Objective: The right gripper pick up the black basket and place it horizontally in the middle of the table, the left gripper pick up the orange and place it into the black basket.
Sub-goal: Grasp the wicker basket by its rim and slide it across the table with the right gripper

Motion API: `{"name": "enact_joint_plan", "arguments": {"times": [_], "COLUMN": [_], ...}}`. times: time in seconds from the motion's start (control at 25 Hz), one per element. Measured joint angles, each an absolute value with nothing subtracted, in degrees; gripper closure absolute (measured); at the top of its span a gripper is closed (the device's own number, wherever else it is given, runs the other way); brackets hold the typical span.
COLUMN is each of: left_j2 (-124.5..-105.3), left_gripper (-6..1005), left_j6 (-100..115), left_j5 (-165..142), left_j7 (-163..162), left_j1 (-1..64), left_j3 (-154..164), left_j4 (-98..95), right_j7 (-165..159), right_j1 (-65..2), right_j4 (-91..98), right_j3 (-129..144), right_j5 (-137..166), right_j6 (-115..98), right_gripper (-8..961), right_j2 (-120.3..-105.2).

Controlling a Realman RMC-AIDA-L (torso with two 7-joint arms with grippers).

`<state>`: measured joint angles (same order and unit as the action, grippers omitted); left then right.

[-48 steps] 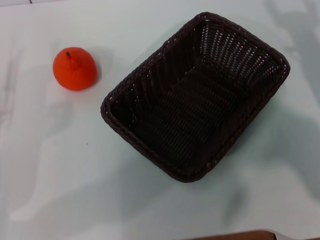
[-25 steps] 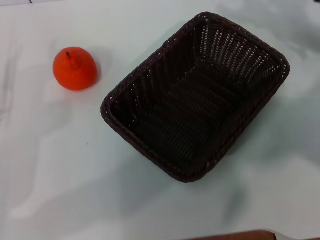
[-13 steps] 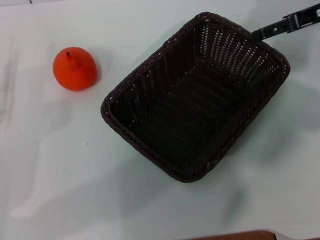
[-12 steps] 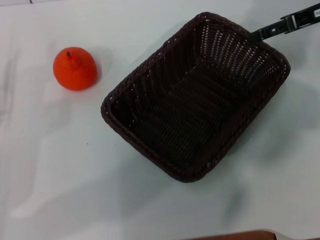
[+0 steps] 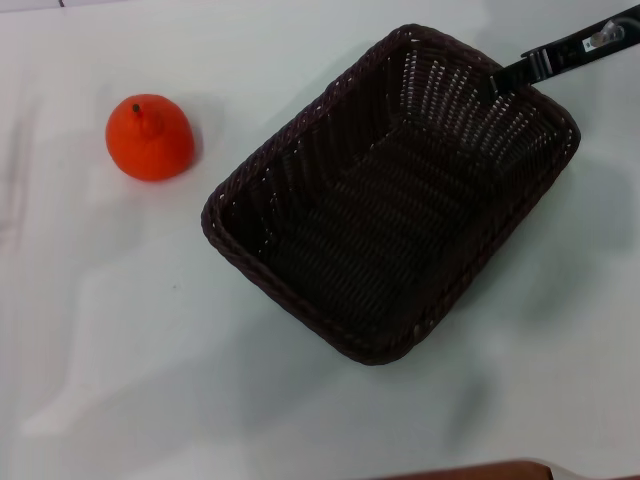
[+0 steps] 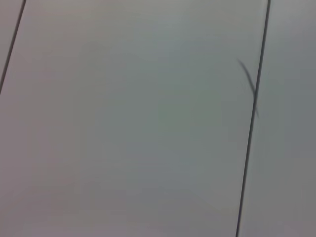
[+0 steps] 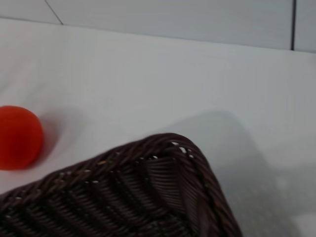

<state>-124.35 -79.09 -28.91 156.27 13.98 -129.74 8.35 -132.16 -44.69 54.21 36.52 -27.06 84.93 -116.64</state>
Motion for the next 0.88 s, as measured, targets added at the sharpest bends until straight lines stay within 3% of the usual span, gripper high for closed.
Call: {"name": "enact_joint_plan", "arguments": {"times": [0.2,0.32,0.72,0.88], "left_j2": [-124.3,-124.28,-124.19,-124.18], "left_gripper": [322,326,338,343], "left_j6": [-79.1,-79.09,-79.13,-79.29], "left_j5": [-28.91,-28.91,-28.92,-28.92], "left_j7": [156.27,156.27,156.27,156.27], "left_j1": [13.98,13.93,13.71,13.57], "left_j3": [-129.94,-129.99,-129.99,-129.99], "left_j4": [8.35,8.35,8.35,8.35], "right_j7": [-132.17,-132.14,-132.61,-135.14], "right_j1": [-44.71,-44.82,-45.08,-43.88], "right_j4": [52.36,51.33,50.77,53.67], "right_j3": [36.68,36.79,36.88,36.28], "right_j5": [-28.25,-28.25,-28.14,-29.56], "right_j6": [85.16,84.93,83.83,85.17], "right_gripper": [329,538,735,738], "right_j2": [-116.1,-116.19,-116.61,-116.67]}}
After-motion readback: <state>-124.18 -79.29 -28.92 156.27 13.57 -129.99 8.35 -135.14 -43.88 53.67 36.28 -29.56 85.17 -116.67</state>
